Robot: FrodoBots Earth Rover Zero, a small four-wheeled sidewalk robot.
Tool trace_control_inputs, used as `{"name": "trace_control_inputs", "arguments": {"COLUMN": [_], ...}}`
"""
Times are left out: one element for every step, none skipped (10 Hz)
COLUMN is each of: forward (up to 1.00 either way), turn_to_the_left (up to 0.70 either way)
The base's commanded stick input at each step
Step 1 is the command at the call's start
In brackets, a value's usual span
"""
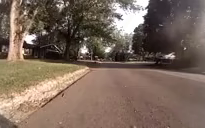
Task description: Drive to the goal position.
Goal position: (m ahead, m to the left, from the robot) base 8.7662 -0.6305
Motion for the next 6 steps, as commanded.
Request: {"name": "trace_control_inputs", "arguments": {"forward": [1.0,1.0,1.0,1.0,1.0,1.0], "turn_to_the_left": [0.0,-0.01,-0.13,-0.27,-0.04,0.0]}}
